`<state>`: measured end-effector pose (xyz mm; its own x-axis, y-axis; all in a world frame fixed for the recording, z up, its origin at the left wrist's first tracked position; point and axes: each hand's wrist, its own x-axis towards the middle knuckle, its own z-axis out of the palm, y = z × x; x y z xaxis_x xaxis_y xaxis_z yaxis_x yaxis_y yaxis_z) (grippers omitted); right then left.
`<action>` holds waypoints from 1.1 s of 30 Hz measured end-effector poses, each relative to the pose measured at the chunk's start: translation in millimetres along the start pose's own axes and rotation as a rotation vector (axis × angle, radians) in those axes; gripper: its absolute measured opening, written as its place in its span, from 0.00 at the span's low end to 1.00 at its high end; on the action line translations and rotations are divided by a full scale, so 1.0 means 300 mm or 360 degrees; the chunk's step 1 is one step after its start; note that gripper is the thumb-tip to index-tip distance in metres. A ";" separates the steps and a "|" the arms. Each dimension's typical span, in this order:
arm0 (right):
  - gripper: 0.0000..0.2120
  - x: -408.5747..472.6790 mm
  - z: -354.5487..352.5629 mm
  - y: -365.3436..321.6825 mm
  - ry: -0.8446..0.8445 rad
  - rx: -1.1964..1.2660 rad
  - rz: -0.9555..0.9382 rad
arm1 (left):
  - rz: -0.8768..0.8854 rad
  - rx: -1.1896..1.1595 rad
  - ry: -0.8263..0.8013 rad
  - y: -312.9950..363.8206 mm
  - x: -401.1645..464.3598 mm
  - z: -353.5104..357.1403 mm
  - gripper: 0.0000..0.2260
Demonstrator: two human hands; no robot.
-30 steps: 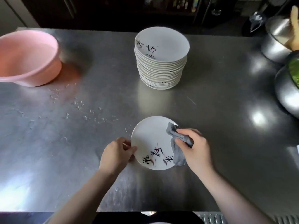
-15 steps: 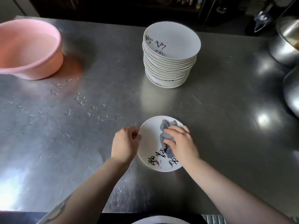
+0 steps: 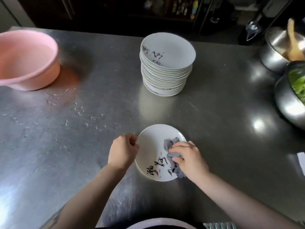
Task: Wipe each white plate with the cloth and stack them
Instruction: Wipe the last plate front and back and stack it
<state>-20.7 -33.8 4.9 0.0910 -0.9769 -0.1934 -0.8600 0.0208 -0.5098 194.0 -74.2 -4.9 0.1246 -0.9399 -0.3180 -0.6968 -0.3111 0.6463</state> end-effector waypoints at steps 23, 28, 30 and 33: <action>0.16 0.216 -0.016 -0.032 -0.0015 -0.0233 -0.0132 | 0.0160 0.0520 -0.0481 0.079 0.174 -0.024 0.06; 0.14 0.234 -0.005 -0.070 -0.0078 -0.0143 -0.0160 | 0.0256 0.0394 -0.0356 0.164 0.197 0.016 0.04; 0.15 0.231 -0.012 -0.057 -0.0051 -0.0177 -0.0138 | 0.0140 0.0437 -0.0399 0.150 0.200 0.007 0.05; 0.16 0.219 -0.028 -0.014 0.0017 -0.0229 -0.0075 | 0.0003 0.0520 -0.0657 0.096 0.192 -0.026 0.10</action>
<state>-15.5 -99.9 1.4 0.1280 -0.9783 -0.1627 -0.9182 -0.0549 -0.3924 186.6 -138.4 0.9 -0.1195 -0.7861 -0.6065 -0.8890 -0.1873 0.4178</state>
